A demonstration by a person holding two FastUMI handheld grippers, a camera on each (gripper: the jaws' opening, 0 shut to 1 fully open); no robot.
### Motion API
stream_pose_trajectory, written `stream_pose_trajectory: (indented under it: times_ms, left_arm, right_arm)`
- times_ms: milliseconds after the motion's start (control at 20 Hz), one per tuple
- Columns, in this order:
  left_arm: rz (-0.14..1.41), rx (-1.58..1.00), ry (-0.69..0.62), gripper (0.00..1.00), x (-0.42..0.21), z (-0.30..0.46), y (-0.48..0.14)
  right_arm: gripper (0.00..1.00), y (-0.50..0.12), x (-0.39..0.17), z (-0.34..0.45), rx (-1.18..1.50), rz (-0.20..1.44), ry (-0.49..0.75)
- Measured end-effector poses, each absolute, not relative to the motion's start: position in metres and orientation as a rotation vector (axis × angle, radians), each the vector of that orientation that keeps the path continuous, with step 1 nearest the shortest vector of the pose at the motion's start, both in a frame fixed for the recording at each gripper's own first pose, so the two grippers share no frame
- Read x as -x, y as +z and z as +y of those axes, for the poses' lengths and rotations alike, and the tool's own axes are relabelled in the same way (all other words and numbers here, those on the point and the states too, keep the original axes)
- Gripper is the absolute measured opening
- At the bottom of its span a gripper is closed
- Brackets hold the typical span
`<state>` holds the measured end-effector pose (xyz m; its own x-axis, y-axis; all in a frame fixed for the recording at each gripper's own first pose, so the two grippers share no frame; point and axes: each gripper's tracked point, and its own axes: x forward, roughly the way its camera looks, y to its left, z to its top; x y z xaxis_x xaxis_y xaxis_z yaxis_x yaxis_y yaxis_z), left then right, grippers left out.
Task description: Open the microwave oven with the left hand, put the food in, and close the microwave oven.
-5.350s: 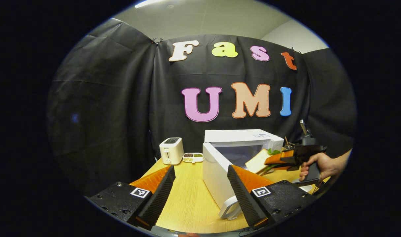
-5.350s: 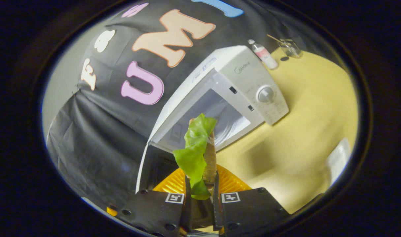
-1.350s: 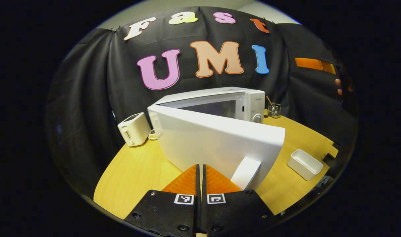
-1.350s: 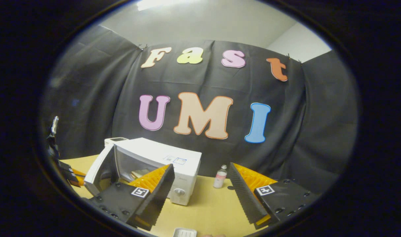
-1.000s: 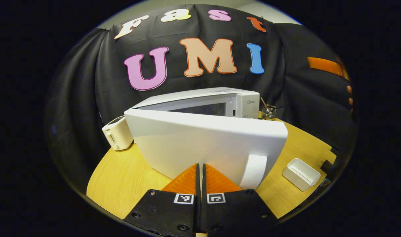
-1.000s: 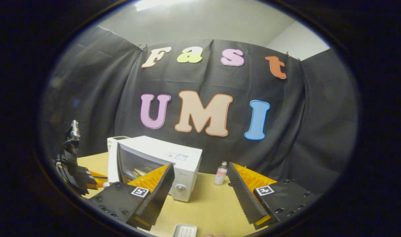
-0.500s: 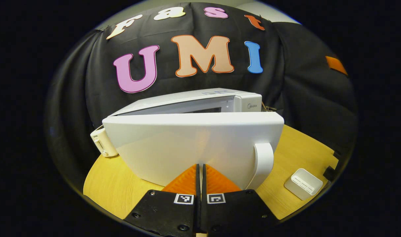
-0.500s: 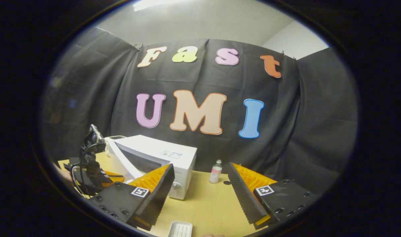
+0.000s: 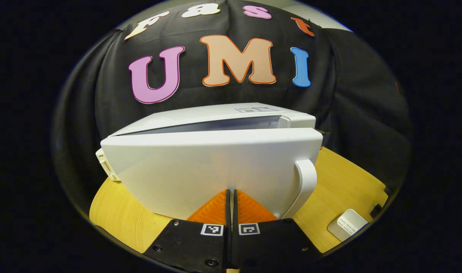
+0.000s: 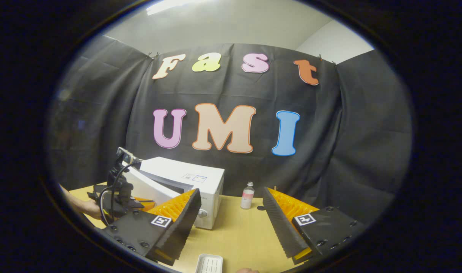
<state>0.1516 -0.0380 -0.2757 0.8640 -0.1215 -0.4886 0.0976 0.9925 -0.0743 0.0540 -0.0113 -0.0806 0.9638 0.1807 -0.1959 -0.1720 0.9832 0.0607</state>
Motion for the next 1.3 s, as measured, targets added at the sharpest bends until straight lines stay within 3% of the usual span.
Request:
stream_pose_trajectory:
  times_ms: [350,1300]
  left_arm:
    - [0.499,0.071,-0.088,0.00,-0.191,-0.035,-0.270]
    - [0.541,0.195,-0.079,0.01,-0.199,-0.049,-0.280]
  right_arm:
    - [0.96,-0.085,-0.054,-0.017,-0.040,0.225,0.167]
    - [0.96,-0.088,-0.055,-0.032,-0.034,0.242,0.136]
